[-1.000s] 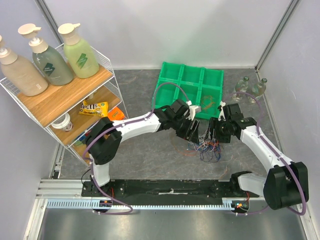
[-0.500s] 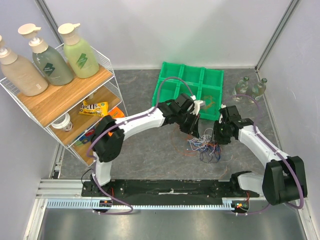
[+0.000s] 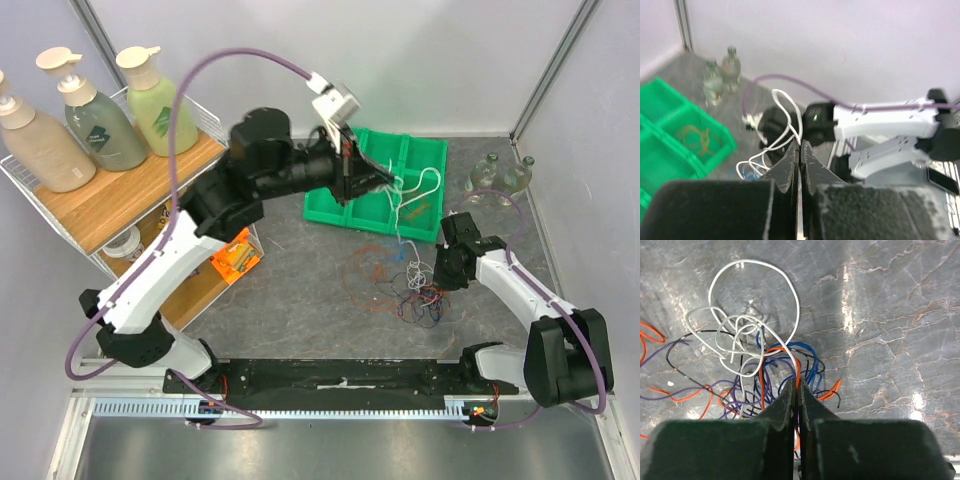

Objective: Untangle the cables

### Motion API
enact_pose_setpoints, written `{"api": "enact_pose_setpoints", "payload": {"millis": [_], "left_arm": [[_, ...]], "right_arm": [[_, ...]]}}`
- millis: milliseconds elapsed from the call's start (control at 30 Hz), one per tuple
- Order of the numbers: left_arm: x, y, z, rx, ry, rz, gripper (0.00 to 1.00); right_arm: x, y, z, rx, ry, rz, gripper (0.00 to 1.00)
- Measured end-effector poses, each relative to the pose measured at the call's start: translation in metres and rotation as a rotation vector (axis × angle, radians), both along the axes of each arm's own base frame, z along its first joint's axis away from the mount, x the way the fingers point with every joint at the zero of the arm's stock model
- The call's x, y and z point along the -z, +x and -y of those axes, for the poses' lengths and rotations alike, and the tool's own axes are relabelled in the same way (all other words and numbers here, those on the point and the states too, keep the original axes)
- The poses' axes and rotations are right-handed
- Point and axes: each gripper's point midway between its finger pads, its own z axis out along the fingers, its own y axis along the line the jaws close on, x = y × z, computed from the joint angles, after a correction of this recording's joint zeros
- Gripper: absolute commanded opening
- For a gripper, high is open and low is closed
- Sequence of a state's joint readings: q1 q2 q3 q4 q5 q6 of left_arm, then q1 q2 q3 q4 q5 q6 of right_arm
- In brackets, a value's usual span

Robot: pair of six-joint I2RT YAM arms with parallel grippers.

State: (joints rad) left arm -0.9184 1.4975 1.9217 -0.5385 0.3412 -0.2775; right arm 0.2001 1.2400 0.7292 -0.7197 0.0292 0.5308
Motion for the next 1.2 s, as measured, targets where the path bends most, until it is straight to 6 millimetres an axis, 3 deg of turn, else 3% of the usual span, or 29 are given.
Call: {"api": "enact_pose_setpoints", "payload": {"millis": [100,200,500,567,600,667,733,767,967,1200], "left_arm": [[-0.054,-0.006,-0.013,-0.012,-0.088,0.104,0.02],[-0.093,-0.008,-0.025,-0.04,-0.153,0.186,0.02],[-0.159,-0.012,-0.051,-0.116,-0.289,0.318,0.02],[-0.166,-0.015,-0.054,-0.117,-0.308,0.331,0.02],[-0.167,-0.016,-0.055,-0.116,-0.313,0.334,0.02],[-0.168,-0.017,-0.056,-0.115,-0.315,0.336,0.02],[-0.166,-0.017,-0.056,-0.114,-0.311,0.333,0.02],[-0.163,-0.016,-0.055,-0.113,-0.305,0.329,0.02],[-0.13,-0.008,-0.045,-0.11,-0.233,0.279,0.02],[-0.069,0.006,-0.031,-0.13,-0.106,0.126,0.02]], "right_arm": [[0.001,0.0,0.005,0.021,-0.024,-0.002,0.02],[0.002,0.001,0.009,0.04,-0.046,0.0,0.01],[0.008,0.0,0.016,0.081,-0.086,-0.02,0.0],[0.009,-0.001,0.016,0.08,-0.085,-0.028,0.1],[0.009,-0.001,0.015,0.07,-0.081,-0.029,0.15],[0.002,0.001,0.009,0.031,-0.051,-0.03,0.38],[-0.013,0.009,0.001,-0.008,-0.019,-0.004,0.55],[-0.025,0.016,-0.002,-0.035,-0.005,0.025,0.59],[-0.114,0.051,-0.021,-0.138,0.082,0.277,0.72],[-0.204,0.054,-0.048,-0.258,0.225,0.531,0.79]]}}
